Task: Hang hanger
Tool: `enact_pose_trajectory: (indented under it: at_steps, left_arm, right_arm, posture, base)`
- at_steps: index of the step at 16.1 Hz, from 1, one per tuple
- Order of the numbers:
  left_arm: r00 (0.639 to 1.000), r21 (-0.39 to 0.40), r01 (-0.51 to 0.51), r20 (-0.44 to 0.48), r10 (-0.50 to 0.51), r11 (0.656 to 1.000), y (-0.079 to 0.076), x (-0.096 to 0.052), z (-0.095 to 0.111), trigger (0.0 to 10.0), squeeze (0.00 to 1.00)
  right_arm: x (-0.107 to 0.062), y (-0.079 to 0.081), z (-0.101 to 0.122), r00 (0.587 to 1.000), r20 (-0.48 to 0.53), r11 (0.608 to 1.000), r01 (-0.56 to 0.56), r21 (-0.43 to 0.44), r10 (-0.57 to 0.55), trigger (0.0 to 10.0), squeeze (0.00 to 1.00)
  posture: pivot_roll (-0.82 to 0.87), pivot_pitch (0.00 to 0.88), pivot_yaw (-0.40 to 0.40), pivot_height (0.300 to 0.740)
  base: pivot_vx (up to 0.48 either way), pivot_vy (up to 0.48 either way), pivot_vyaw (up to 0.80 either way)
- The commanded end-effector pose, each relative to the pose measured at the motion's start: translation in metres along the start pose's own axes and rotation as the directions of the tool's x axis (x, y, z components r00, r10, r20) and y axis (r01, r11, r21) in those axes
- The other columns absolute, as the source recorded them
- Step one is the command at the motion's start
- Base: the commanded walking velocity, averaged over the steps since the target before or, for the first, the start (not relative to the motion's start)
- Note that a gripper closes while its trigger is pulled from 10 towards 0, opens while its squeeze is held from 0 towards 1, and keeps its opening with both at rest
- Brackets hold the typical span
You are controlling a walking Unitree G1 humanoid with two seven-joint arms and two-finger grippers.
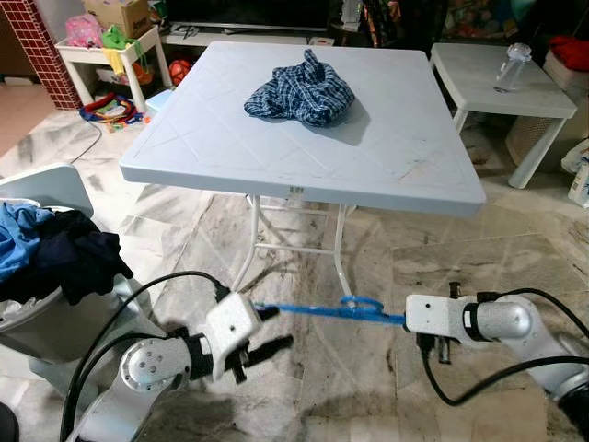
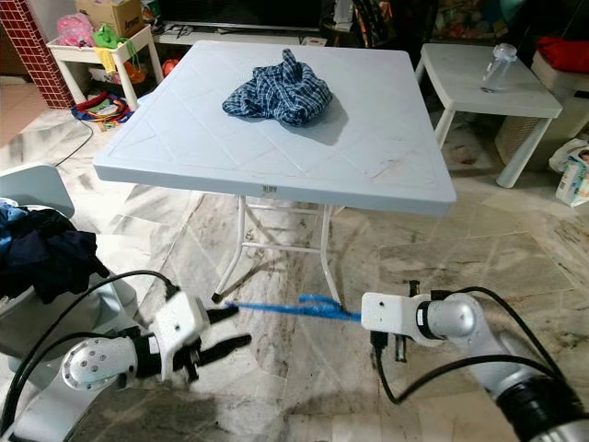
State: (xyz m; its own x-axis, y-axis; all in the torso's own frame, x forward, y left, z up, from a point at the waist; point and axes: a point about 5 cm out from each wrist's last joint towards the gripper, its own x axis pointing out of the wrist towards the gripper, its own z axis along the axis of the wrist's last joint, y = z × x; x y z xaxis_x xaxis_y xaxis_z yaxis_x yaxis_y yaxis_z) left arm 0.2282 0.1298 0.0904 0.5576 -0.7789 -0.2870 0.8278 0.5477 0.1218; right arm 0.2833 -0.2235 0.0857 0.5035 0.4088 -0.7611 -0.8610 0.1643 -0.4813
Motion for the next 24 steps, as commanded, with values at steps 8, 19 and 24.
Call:
enact_pose_trajectory:
  at_steps: [8, 19, 24]
  left_arm:
    - [0.735, -0.219, -0.633, 0.131, 0.665, 0.743, 0.015, -0.006, 0.016, 10.0, 1.0]
    - [0.67, -0.311, -0.701, 0.021, 0.742, 0.642, 0.018, -0.002, 0.007, 10.0, 0.0]
    - [0.71, -0.306, -0.665, 0.027, 0.704, 0.681, 0.024, 0.002, 0.009, 10.0, 0.0]
  right_arm:
    - [-0.016, 0.006, 0.013, 0.814, 0.318, 0.784, 0.246, 0.57, -0.486, 0.0, 0.0]
    - [-0.015, 0.015, 0.001, 0.608, -0.16, 0.211, 0.492, 0.845, -0.777, 1.4, 0.0]
    - [-0.013, 0.029, 0.002, 0.628, -0.221, 0.134, 0.467, 0.874, -0.746, 10.0, 0.0]
  posture:
    - [0.0, 0.04, -0.036, 0.74]
    - [-0.01, 0.056, -0.036, 0.74]
    - [-0.02, 0.059, -0.02, 0.74]
  base:
    - [0.0, 0.0, 0.0]
    - [0.0, 0.0, 0.0]
    - [0.0, 0.111, 0.0]
